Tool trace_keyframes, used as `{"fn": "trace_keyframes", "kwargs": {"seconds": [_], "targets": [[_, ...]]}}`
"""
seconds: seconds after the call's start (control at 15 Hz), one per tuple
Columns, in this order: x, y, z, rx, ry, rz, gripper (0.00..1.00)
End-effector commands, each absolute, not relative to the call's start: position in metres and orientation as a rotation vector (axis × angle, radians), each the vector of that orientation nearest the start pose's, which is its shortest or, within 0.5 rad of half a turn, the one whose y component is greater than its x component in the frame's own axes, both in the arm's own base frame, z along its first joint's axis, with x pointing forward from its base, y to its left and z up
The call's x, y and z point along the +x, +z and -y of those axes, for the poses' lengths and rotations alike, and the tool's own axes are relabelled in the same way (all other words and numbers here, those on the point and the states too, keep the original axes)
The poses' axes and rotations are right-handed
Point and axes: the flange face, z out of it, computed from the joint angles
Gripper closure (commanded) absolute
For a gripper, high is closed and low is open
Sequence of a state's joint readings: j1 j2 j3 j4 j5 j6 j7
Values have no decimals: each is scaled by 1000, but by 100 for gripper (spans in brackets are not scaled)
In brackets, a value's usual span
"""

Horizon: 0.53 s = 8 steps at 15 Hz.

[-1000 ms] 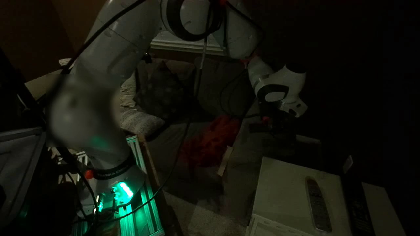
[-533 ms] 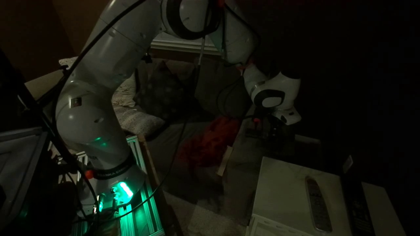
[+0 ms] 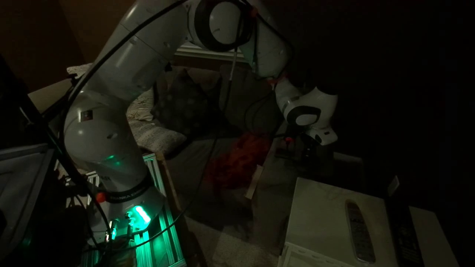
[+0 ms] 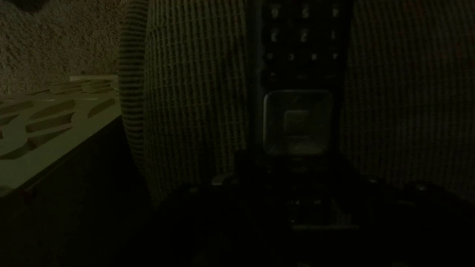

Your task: Put the left remote on the armrest of the chair

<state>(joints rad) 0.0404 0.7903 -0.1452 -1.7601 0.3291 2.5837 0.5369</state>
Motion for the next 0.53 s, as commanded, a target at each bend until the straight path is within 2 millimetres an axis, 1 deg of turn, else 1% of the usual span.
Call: {"fn": "trace_keyframes", "kwargs": {"seconds": [0.0,0.13,0.27,0.47], "targets": [[676,109,60,-2771,-58,-1274,71],[685,106,53,-2782,-87,-1254,71],[695,108,46,-2789,-123,-1242,71],[711,120,44,-2782,-178,-1251,71]]}}
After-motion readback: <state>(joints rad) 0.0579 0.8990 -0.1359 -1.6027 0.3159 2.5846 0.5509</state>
